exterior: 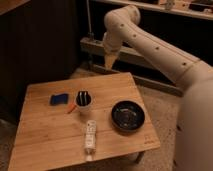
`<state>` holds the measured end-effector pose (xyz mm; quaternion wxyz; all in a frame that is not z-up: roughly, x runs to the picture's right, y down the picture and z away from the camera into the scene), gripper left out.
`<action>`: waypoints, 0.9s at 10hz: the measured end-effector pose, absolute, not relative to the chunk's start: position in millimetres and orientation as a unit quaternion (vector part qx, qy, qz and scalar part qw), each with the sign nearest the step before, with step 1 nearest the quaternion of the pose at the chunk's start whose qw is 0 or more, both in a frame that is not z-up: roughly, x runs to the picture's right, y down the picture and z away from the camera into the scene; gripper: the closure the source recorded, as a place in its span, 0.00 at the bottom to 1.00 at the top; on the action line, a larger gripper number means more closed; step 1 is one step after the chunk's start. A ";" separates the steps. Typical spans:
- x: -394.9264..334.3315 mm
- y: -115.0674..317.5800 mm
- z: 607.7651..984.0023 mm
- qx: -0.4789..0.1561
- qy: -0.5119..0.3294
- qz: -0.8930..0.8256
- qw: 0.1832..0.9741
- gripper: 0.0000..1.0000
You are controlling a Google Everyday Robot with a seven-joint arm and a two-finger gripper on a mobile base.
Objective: Move the arm in a circular motion
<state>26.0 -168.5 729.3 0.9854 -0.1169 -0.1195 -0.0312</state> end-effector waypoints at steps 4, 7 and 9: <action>111.1 -91.5 706.3 -0.131 -0.098 0.039 0.986 0.20; 126.9 -31.1 683.0 -0.147 -0.111 0.037 0.982 0.20; 114.0 2.1 668.4 -0.162 -0.126 0.019 0.978 0.20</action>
